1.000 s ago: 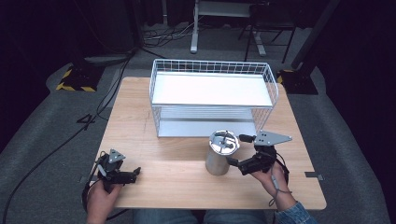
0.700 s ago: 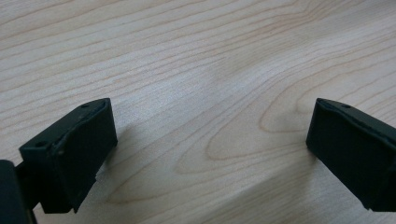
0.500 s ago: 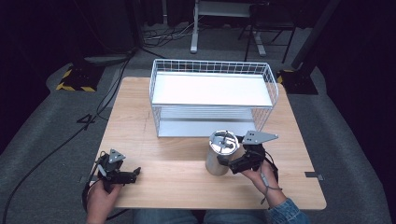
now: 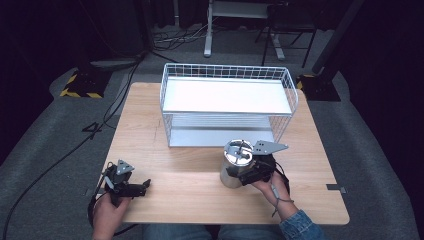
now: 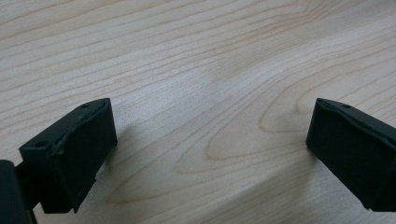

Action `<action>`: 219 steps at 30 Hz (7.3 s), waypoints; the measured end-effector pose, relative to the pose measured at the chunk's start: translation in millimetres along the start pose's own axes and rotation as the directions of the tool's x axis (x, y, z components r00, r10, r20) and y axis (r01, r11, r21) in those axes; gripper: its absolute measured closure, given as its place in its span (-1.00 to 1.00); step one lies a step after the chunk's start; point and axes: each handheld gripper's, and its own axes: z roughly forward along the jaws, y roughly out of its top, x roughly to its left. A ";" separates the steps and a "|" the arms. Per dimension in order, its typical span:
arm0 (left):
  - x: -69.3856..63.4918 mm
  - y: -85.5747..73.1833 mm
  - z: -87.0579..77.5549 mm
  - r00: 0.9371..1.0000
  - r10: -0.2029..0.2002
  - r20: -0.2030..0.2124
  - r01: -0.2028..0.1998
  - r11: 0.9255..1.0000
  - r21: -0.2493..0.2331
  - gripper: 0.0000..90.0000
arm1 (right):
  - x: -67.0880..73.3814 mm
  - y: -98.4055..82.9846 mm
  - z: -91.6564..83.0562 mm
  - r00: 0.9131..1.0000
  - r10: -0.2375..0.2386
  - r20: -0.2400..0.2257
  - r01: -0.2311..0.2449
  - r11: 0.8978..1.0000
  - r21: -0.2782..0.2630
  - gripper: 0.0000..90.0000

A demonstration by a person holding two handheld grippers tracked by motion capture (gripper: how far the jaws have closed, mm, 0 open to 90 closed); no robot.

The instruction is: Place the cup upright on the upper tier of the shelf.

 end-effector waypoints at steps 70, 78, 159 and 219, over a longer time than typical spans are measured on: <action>0.4 0.2 -0.2 1.000 0.006 0.006 -0.006 1.000 0.004 -0.96 | -0.1 107.2 -46.0 0.993 -0.083 0.081 0.078 0.995 0.059 -0.92; 0.5 0.2 -0.2 1.000 0.009 0.007 -0.009 1.000 0.004 -0.96 | -4.2 124.4 -50.8 0.992 -0.092 0.082 0.088 0.995 0.056 -0.92; -0.7 1.7 0.9 1.000 -0.003 0.000 0.003 1.000 0.008 -0.96 | -105.7 237.5 -17.5 0.967 0.031 0.251 -0.025 0.999 -0.027 -0.92; -0.6 1.7 1.0 1.000 -0.004 0.002 0.004 1.000 0.008 -0.96 | -76.8 214.6 -96.9 0.969 0.000 0.247 0.019 0.997 -0.074 -1.00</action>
